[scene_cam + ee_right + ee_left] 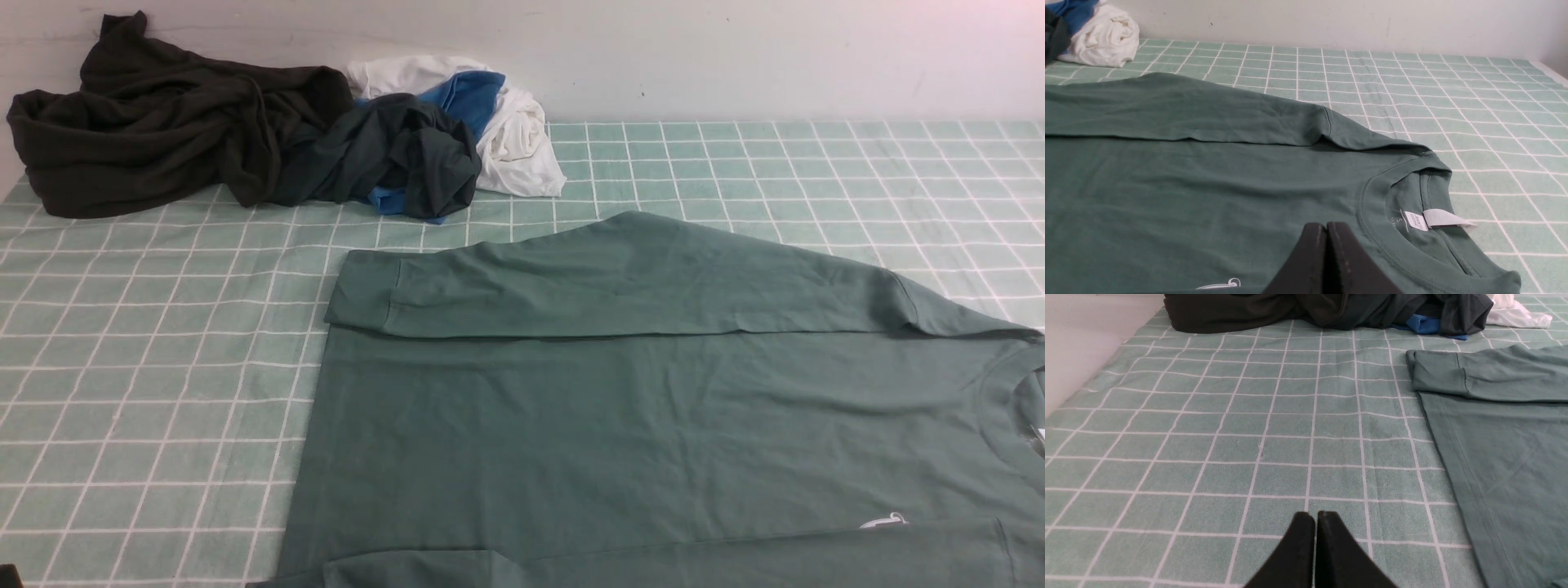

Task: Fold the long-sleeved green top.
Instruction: Use the left arm to clamp the cuff closest to it

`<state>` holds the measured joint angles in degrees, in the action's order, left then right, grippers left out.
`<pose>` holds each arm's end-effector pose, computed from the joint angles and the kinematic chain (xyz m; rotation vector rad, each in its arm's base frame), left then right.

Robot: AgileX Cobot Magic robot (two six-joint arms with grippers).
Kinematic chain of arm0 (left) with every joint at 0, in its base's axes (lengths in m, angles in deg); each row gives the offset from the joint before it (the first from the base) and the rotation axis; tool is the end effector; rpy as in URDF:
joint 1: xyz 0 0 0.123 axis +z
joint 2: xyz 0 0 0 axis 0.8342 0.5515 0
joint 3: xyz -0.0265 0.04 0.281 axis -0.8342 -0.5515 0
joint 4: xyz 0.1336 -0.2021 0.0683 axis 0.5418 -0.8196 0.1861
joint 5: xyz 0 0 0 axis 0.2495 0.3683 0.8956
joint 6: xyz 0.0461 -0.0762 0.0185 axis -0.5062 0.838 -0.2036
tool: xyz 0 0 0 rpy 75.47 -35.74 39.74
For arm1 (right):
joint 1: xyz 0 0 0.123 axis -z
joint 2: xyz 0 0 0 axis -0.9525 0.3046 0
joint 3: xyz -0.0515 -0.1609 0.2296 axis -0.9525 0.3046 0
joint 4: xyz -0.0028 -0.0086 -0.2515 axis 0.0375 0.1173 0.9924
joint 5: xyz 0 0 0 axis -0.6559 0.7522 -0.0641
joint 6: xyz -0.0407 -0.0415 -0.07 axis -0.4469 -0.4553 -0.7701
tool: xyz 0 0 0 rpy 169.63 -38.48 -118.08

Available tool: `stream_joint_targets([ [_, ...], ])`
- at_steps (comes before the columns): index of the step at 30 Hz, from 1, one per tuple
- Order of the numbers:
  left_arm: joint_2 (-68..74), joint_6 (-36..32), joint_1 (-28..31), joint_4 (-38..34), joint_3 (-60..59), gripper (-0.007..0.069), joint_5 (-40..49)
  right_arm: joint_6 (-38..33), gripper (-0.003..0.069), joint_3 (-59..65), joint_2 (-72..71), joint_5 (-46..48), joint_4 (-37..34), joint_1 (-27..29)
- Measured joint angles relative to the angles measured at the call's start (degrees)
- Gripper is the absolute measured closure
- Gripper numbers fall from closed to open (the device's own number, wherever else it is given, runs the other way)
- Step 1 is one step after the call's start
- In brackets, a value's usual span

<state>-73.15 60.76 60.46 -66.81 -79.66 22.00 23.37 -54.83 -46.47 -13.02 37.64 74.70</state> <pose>0.0533 0.0030 0.1749 -0.0799 1.8357 0.0259 0.0527 -0.0057 0.1738 0.0492 1.8515 -0.0774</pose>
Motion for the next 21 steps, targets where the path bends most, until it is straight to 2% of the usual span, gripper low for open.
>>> stream_joint_targets([
  [9,0.0,0.0,0.0,0.0,0.0,0.0627,0.0,-2.02,0.0672,0.0,0.0,0.34,10.83,0.0],
  [21,0.0,0.0,0.0,0.0,0.0,0.0627,0.0,-2.06,0.0672,0.0,0.0,0.34,12.04,0.0],
])
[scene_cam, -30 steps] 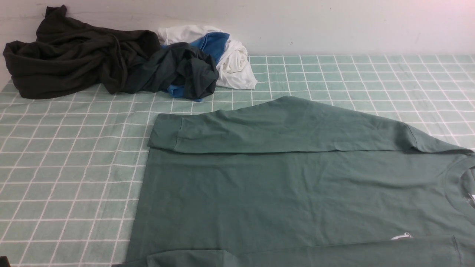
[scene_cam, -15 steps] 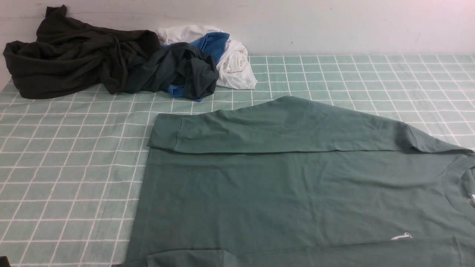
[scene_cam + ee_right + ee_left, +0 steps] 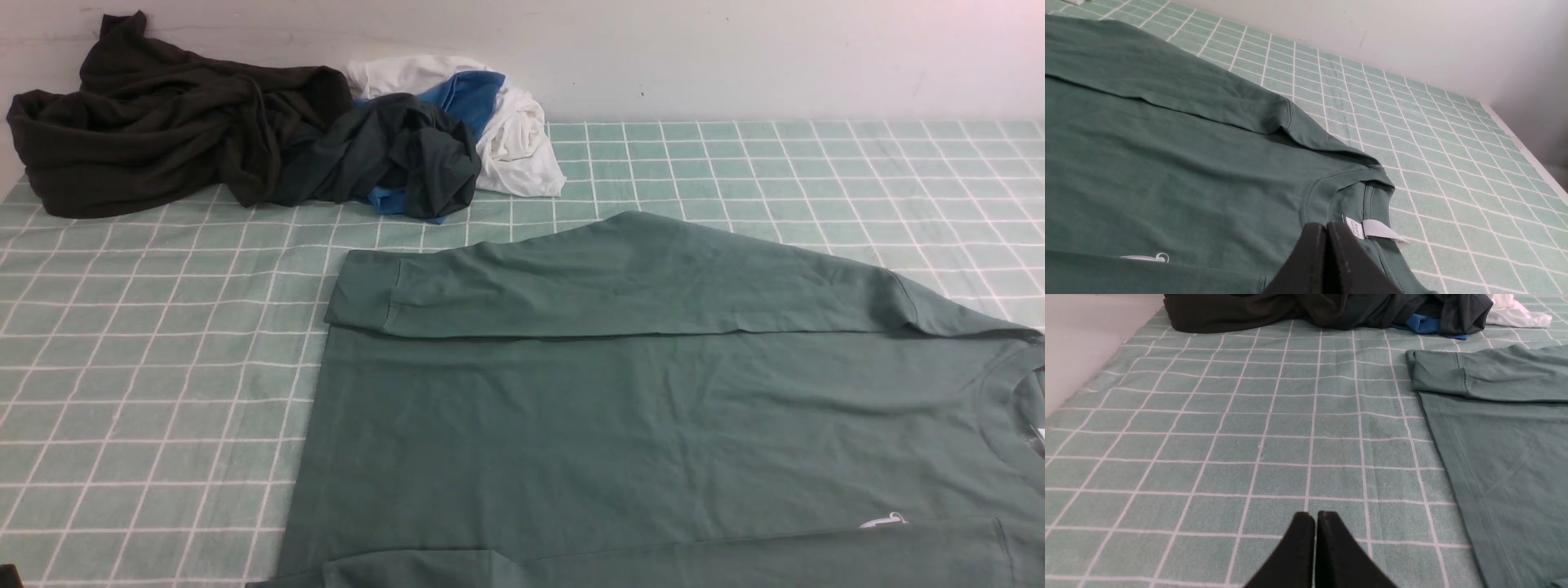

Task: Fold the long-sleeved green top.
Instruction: Use the left arm to clamp the cuff closest to it

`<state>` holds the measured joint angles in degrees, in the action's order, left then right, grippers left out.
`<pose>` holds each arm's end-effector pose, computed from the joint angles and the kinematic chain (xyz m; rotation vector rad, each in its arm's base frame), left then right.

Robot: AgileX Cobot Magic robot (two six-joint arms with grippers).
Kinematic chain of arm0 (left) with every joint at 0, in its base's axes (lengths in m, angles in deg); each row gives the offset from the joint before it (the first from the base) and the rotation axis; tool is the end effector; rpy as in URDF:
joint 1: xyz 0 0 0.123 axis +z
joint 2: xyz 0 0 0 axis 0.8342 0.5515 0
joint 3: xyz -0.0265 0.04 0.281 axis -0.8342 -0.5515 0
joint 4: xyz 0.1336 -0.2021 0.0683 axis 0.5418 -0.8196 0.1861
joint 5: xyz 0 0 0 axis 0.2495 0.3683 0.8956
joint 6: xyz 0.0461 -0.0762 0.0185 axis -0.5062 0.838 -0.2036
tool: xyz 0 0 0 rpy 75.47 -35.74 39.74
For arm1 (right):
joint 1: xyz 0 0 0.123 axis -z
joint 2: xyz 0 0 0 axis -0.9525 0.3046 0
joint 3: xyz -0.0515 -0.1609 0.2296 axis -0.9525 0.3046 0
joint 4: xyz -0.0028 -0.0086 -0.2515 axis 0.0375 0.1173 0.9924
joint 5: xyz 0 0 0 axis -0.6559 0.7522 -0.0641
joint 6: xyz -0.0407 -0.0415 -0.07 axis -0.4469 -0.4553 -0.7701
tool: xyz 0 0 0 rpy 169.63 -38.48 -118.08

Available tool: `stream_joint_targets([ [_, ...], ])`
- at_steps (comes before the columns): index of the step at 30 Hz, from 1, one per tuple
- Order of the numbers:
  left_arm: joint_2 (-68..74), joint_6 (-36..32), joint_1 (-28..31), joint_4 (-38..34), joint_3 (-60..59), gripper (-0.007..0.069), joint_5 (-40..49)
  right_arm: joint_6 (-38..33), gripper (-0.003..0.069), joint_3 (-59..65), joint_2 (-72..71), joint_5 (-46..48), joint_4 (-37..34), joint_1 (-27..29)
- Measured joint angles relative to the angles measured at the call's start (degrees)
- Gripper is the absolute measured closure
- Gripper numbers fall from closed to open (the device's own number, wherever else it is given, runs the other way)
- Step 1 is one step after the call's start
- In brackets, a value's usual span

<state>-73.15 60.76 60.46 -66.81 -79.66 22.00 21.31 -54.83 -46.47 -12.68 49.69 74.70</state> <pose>0.0533 0.0030 0.1749 -0.0799 1.8357 0.0259 0.0522 -0.0123 0.1747 -0.1150 1.8485 -0.3081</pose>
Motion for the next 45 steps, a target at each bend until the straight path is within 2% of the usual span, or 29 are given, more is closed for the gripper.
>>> stream_joint_targets([
  [29,0.0,0.0,0.0,0.0,0.0,0.0627,0.0,0.06,0.0672,0.0,0.0,0.04,-0.06,0.0],
  [39,0.0,0.0,0.0,0.0,0.0,0.0627,0.0,0.39,0.0672,-0.05,0.0,0.13,-5.91,0.0],
  [45,0.0,0.0,0.0,0.0,0.0,0.0627,0.0,0.43,0.0672,-0.05,0.0,0.17,-6.29,0.0],
])
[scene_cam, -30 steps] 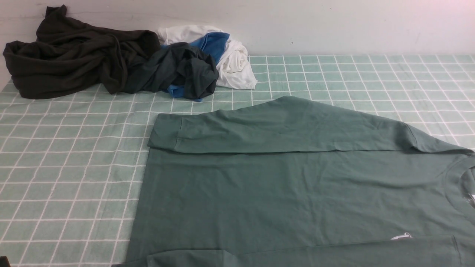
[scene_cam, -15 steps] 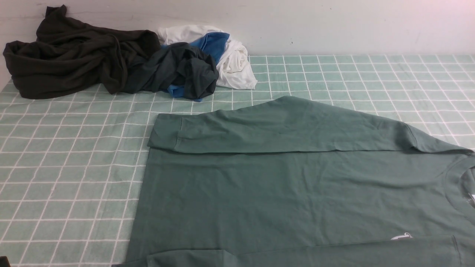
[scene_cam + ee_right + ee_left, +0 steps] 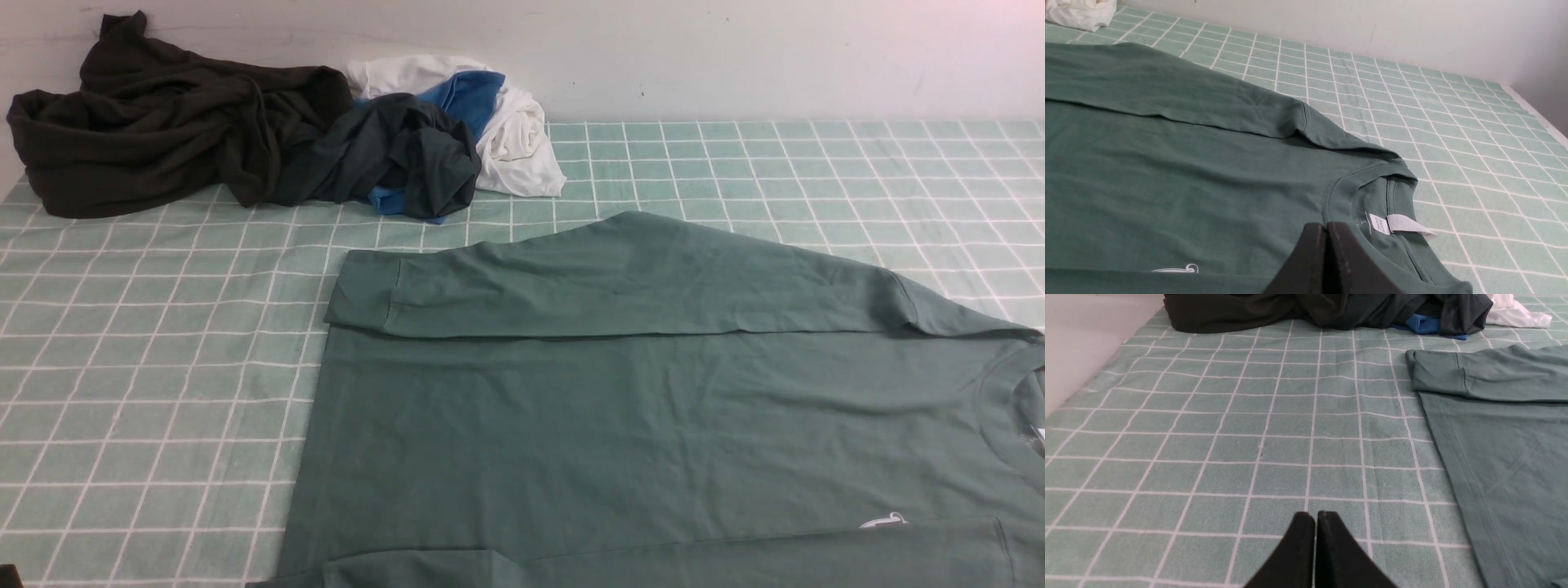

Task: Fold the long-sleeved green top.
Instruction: Use the left arm to clamp the cuff closest to it

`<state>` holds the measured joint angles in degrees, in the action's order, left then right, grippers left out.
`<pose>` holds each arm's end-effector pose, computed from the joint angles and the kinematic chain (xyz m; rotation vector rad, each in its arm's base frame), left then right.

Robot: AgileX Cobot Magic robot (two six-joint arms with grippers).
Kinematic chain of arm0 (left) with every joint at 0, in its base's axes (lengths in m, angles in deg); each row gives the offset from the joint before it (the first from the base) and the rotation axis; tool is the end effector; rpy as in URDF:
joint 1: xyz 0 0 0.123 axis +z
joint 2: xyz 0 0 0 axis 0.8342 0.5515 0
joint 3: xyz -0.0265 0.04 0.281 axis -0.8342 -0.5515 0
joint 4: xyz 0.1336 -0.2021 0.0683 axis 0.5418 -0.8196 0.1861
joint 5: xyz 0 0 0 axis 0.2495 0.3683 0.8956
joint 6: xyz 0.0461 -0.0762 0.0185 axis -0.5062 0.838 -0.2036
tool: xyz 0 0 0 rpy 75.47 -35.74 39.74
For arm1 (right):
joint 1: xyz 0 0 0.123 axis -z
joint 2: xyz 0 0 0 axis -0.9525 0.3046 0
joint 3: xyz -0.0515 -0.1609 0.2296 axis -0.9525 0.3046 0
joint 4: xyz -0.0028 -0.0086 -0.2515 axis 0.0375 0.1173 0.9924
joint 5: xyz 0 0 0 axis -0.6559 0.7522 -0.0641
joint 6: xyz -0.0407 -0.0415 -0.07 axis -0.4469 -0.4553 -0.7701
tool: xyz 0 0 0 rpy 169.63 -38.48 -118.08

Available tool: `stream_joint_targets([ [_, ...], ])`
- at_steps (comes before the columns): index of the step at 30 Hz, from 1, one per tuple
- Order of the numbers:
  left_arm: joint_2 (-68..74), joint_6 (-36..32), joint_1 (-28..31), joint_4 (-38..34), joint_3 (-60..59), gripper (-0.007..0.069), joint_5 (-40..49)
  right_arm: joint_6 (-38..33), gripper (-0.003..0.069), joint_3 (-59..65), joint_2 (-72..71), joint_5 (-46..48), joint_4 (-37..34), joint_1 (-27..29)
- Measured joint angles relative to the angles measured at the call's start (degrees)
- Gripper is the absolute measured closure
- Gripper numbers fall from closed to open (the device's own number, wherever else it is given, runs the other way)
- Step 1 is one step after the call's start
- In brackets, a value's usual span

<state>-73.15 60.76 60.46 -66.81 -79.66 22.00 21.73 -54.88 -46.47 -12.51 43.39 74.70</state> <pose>0.0533 0.0030 0.1749 -0.0799 1.8357 0.0259 0.0523 -0.0090 0.1738 -0.0390 1.8577 -0.1960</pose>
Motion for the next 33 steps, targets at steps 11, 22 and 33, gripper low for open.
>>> stream_joint_targets([
  [11,0.0,0.0,0.0,0.0,0.0,0.0627,0.0,0.0,0.0672,0.0,0.0,0.0,-0.04,0.0],
  [22,0.0,-0.3,-2.36,0.0,0.0,0.0627,0.05,0.0,0.0672,0.0,0.0,0.0,0.9,0.0],
  [33,0.0,0.0,-2.36,0.0,0.0,0.0627,0.05,0.0,0.0672,0.0,0.0,0.0,-1.27,0.0],
])
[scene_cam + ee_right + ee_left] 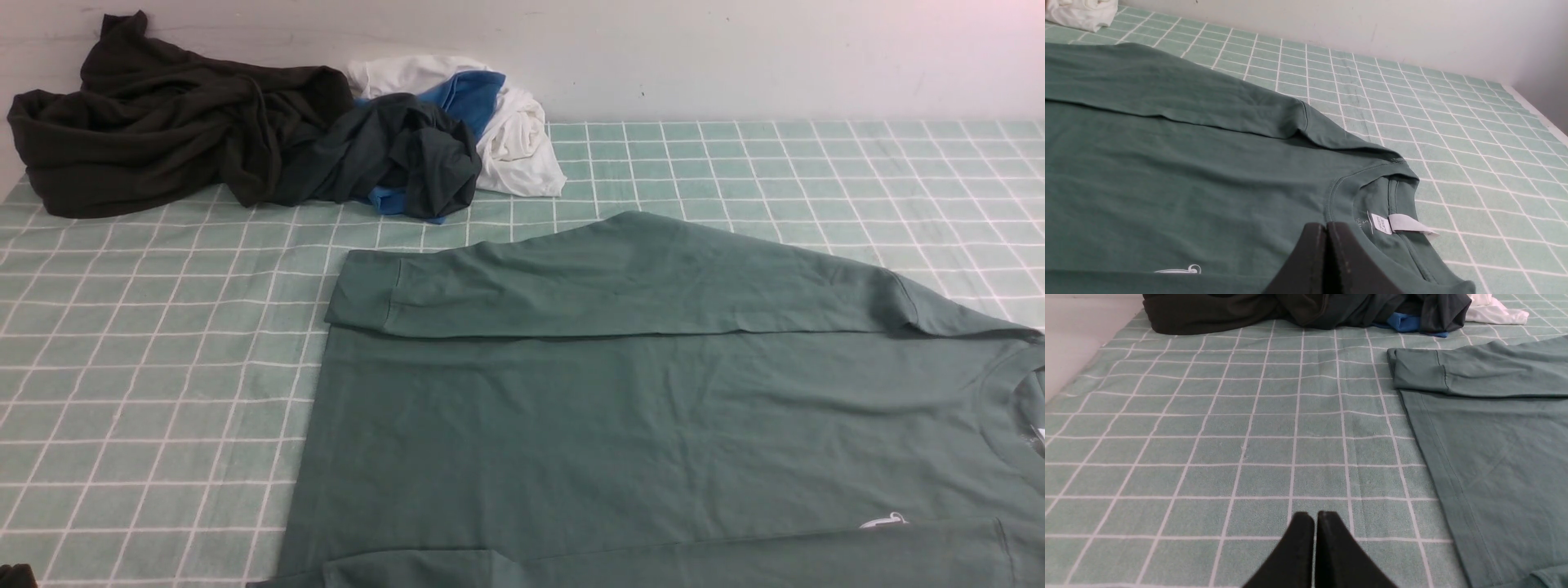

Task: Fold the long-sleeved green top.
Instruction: Use the left arm to clamp the cuff closest to it

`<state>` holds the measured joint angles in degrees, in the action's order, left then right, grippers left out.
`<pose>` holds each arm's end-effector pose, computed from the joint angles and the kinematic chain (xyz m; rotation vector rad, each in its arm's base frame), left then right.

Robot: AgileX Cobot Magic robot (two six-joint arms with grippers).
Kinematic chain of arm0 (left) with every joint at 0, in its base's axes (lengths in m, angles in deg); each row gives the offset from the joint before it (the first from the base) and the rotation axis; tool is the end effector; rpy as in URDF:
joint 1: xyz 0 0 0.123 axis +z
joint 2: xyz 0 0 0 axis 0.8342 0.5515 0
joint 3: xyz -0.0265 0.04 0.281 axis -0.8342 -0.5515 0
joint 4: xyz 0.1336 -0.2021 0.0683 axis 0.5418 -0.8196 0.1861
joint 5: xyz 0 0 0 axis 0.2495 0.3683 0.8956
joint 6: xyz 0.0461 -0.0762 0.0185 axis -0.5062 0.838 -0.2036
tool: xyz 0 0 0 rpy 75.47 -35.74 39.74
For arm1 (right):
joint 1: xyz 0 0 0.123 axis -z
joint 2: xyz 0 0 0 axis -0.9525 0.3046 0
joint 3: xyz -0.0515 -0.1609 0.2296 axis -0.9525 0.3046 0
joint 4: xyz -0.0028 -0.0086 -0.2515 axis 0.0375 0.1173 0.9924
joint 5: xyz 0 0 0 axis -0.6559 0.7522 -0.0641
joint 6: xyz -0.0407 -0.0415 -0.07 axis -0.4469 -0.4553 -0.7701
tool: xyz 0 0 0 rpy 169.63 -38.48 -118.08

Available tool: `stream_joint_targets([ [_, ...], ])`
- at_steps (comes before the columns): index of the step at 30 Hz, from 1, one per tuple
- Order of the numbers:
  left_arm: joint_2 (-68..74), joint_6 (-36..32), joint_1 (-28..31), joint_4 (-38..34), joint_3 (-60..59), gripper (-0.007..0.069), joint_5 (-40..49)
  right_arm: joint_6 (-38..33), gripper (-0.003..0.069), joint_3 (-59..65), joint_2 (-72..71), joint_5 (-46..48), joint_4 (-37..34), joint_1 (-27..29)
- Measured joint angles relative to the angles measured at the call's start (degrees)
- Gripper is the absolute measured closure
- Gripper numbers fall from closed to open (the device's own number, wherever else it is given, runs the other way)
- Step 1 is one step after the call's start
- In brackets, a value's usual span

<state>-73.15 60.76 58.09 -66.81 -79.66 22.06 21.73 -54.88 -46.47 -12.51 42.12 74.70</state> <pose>0.0533 0.0008 0.1748 -0.0420 1.8379 -0.0031 0.0523 -0.0083 0.1737 -0.0252 1.8586 -0.1743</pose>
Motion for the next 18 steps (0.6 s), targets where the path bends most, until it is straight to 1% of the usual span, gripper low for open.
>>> stream_joint_targets([
  [6,0.0,0.0,0.0,0.0,0.0,0.0627,0.0,0.0,0.0672,0.0,0.0,-0.2,-4.16,0.0],
  [15,0.0,0.0,0.0,0.0,0.0,0.0627,0.0,0.0,0.0672,0.0,0.0,-0.2,-5.09,0.0],
  [18,0.0,-0.3,0.0,0.11,0.0,0.0627,0.0,0.0,0.0672,0.0,0.0,-0.2,-6.4,0.0],
])
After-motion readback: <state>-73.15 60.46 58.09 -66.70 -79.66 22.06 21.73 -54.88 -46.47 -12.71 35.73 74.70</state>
